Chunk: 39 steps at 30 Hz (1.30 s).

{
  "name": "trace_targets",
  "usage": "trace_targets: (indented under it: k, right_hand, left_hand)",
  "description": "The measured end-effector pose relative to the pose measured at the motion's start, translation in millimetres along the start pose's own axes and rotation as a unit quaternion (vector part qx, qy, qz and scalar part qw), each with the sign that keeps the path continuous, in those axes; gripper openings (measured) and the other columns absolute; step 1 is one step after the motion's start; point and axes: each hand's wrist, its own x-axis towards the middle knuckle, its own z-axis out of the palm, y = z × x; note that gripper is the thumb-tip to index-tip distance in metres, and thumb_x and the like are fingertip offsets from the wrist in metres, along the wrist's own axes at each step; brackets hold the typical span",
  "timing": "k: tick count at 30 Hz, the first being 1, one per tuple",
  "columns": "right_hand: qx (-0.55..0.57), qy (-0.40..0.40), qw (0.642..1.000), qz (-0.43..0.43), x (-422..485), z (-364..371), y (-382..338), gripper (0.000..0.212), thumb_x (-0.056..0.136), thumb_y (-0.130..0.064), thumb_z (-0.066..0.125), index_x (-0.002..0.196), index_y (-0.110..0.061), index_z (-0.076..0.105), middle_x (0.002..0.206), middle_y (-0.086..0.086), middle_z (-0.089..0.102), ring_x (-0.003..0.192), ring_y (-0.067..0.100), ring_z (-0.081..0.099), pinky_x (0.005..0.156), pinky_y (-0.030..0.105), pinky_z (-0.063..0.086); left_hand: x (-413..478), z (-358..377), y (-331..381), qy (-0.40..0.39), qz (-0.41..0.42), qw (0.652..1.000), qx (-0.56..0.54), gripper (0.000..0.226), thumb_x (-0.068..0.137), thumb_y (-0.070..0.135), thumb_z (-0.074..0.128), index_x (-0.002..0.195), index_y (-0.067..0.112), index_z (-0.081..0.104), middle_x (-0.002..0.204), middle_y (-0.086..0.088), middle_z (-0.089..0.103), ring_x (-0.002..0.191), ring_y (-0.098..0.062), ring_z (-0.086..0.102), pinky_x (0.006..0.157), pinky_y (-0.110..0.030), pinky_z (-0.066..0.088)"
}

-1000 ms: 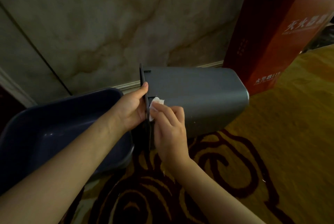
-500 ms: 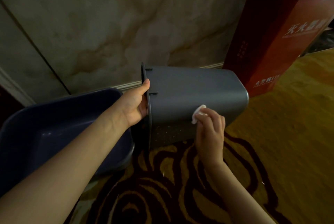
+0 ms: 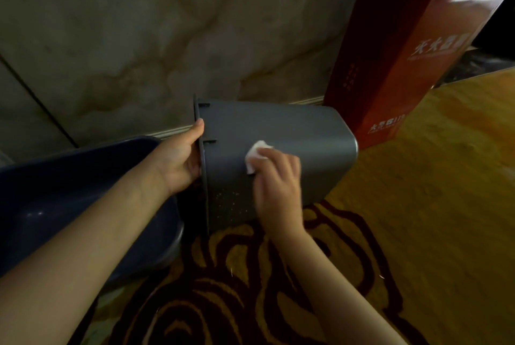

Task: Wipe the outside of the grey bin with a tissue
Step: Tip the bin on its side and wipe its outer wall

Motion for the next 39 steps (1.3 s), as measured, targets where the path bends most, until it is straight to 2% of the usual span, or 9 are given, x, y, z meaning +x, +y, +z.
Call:
trace_targets:
  k: [5, 11, 14, 18, 23, 26, 30, 34, 39]
  right_hand:
    - [-0.040, 0.095, 0.982, 0.159, 2, -11, 68, 0.018, 0.084, 0.005, 0.052, 0.096, -0.007, 0.059, 0.104, 0.013, 0.057, 0.091, 0.026, 0.048, 0.080, 0.009, 0.028]
    - [-0.036, 0.150, 0.950, 0.271, 10, -19, 113, 0.017, 0.090, 0.000, 0.045, 0.104, -0.003, 0.054, 0.112, 0.019, 0.050, 0.098, 0.021, 0.041, 0.077, 0.029, 0.035]
    - [-0.018, 0.181, 0.933, 0.312, 13, -25, 108, 0.018, 0.090, 0.001, 0.045, 0.105, -0.001, 0.055, 0.111, 0.020, 0.052, 0.103, 0.030, 0.047, 0.080, 0.025, 0.038]
    - [0.023, 0.146, 0.973, 0.175, -4, -10, 41, 0.023, 0.085, 0.003, 0.047, 0.104, -0.008, 0.056, 0.105, 0.015, 0.058, 0.102, 0.021, 0.048, 0.087, 0.004, 0.030]
    - [0.122, -0.020, 0.992, -0.025, -38, 41, -45, 0.018, 0.087, -0.010, 0.050, 0.103, -0.012, 0.056, 0.115, 0.000, 0.044, 0.102, 0.016, 0.045, 0.089, 0.018, 0.039]
    - [0.122, -0.035, 0.991, -0.035, -36, 55, -49, 0.015, 0.089, -0.013, 0.047, 0.100, -0.011, 0.058, 0.112, -0.001, 0.041, 0.097, 0.014, 0.045, 0.085, 0.021, 0.043]
    - [0.096, -0.022, 0.992, -0.077, -34, 61, -38, 0.015, 0.090, -0.014, 0.046, 0.099, -0.012, 0.058, 0.110, -0.002, 0.041, 0.095, 0.014, 0.045, 0.083, 0.023, 0.043]
    - [0.079, 0.015, 0.997, 0.013, -26, 51, -12, 0.013, 0.089, -0.020, 0.041, 0.098, -0.020, 0.050, 0.109, -0.006, 0.039, 0.097, 0.011, 0.041, 0.080, 0.018, 0.040]
    - [0.027, 0.066, 0.993, 0.097, -18, 34, 37, 0.018, 0.084, 0.002, 0.052, 0.094, -0.013, 0.053, 0.106, 0.001, 0.044, 0.094, 0.008, 0.039, 0.076, 0.013, 0.033]
  left_hand:
    - [10, -1, 4, 0.023, 0.013, 0.999, 0.021, 0.026, 0.095, 0.034, 0.042, 0.098, 0.018, 0.062, 0.073, 0.002, 0.077, 0.069, -0.012, 0.073, 0.050, -0.027, 0.057]
    - [16, 0, 8, 0.039, 0.028, 0.997, 0.059, 0.029, 0.095, 0.036, 0.040, 0.094, 0.018, 0.062, 0.070, 0.002, 0.076, 0.066, -0.013, 0.073, 0.049, -0.026, 0.056]
    - [15, 0, 9, 0.042, 0.031, 0.996, 0.069, 0.029, 0.094, 0.038, 0.042, 0.095, 0.018, 0.063, 0.073, 0.002, 0.077, 0.069, -0.013, 0.073, 0.051, -0.026, 0.057]
    - [11, -4, 4, 0.040, 0.026, 0.996, 0.077, 0.037, 0.090, 0.049, 0.043, 0.096, 0.020, 0.064, 0.079, 0.002, 0.077, 0.075, -0.012, 0.073, 0.053, -0.025, 0.057]
    - [-9, -22, -14, -0.047, 0.021, 0.994, 0.098, 0.055, 0.084, 0.062, 0.036, 0.096, 0.015, 0.061, 0.108, -0.009, 0.060, 0.098, -0.019, 0.057, 0.078, -0.025, 0.047]
    - [-26, -36, -27, -0.088, 0.048, 0.976, 0.191, 0.054, 0.072, 0.065, 0.049, 0.098, 0.023, 0.069, 0.114, -0.007, 0.066, 0.103, -0.017, 0.062, 0.085, -0.028, 0.049]
    - [-34, -33, -32, -0.054, 0.107, 0.960, 0.252, 0.032, 0.068, 0.060, 0.057, 0.087, 0.037, 0.070, 0.062, -0.003, 0.058, 0.068, -0.007, 0.061, 0.079, -0.039, 0.046]
    - [-30, -27, -28, -0.043, 0.118, 0.959, 0.255, 0.048, 0.075, 0.053, 0.051, 0.113, 0.026, 0.063, 0.107, -0.005, 0.070, 0.113, -0.025, 0.059, 0.106, -0.048, 0.037]
    - [-24, -25, -26, -0.035, 0.104, 0.962, 0.251, 0.041, 0.082, 0.045, 0.047, 0.113, 0.024, 0.061, 0.107, 0.007, 0.072, 0.106, -0.011, 0.064, 0.100, -0.036, 0.043]
